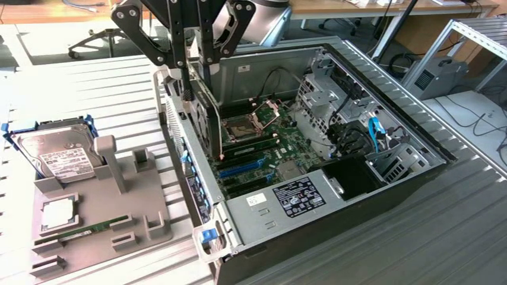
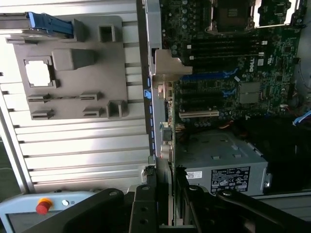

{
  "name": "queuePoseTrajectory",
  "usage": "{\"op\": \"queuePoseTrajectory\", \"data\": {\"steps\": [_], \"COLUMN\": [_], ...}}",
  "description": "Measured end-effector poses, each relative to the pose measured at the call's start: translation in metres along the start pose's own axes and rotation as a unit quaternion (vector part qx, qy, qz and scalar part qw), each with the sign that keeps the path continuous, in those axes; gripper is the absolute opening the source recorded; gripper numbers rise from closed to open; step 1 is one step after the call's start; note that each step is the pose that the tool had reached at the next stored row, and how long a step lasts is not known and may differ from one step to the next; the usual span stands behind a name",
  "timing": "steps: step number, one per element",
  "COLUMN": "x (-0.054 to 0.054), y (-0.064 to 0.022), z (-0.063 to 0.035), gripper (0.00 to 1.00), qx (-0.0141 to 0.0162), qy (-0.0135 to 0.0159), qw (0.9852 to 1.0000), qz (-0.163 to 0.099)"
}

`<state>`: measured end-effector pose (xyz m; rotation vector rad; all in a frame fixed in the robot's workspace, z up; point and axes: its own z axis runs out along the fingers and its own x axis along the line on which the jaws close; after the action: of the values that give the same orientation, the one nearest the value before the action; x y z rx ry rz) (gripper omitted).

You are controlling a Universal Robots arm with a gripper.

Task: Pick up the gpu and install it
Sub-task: 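Pick up the gpu and move the gpu toward the slot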

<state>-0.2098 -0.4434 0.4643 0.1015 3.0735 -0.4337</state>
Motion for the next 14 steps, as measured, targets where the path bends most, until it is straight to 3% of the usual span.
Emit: {"op": "queuePoseTrajectory", "data": {"steps": [14], "x": [-0.0095], "y": [0.0008], "z": [0.0006], "gripper": [0.26], "qx": [0.0178], "qy": [-0.0012], "qw": [0.9998], "qz": [0.0]}}
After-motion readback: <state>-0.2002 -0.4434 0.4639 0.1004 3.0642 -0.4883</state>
